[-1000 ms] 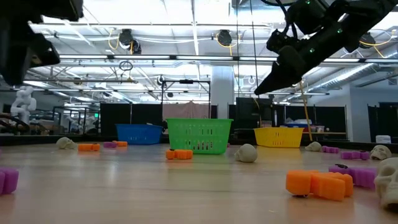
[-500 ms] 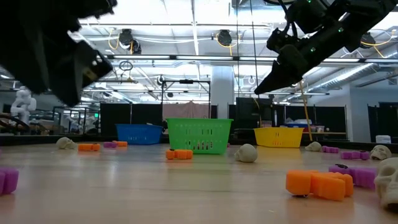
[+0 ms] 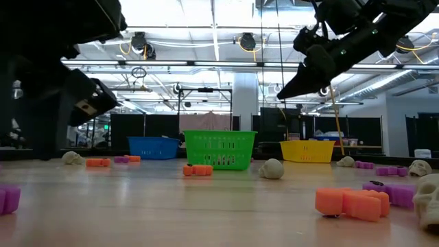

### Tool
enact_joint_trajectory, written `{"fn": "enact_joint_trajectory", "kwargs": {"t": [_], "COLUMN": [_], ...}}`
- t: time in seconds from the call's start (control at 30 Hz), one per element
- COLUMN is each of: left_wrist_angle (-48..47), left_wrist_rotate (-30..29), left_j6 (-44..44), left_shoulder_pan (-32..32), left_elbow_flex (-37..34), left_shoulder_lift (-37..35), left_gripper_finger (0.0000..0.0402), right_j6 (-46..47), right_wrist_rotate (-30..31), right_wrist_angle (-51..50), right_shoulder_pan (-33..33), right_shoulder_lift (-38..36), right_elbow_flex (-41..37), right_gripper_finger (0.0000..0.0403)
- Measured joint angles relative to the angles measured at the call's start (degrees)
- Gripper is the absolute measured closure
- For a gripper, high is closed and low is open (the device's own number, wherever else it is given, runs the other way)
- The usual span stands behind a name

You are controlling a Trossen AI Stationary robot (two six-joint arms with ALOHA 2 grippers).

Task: Sort Halloween decoration
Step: Put the purple skeleton toy into the green bin

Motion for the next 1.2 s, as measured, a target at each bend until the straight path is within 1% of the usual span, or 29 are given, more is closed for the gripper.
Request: {"fn": "enact_joint_trajectory", "kwargs": {"t": [0.23,0.33,0.5,0.8,1.2], "left_wrist_angle": [0.3,1.9,2.1,-1.7,-2.6], "left_wrist_rotate": [-5.0,-5.8,-6.2,-6.0,-6.4], "left_j6": [0.3,0.1,-0.1,1.5,1.7], "left_shoulder_pan": [-1.8,-2.6,-3.3,-3.8,-3.7], "left_elbow_flex": [0.0,0.0,0.1,4.3,4.7], "left_shoulder_lift": [0.0,0.0,0.4,6.1,8.0], "left_gripper_finger": [0.0265,0.0265,0.0265,0.0265,0.0268], "right_j6": [0.0,-0.1,-0.1,-0.4,-0.8], "right_wrist_rotate": [0.0,0.0,0.0,0.1,0.2], "right_wrist_angle": [0.0,0.0,0.0,0.1,1.2], "right_shoulder_pan": [0.0,0.0,0.0,1.0,1.9], "right_shoulder_lift": [0.0,0.0,0.0,0.0,0.0], "right_elbow_flex": [0.0,0.0,0.0,0.0,0.0], "right_gripper_finger": [0.0403,0.0403,0.0403,0.0403,0.0403]}}
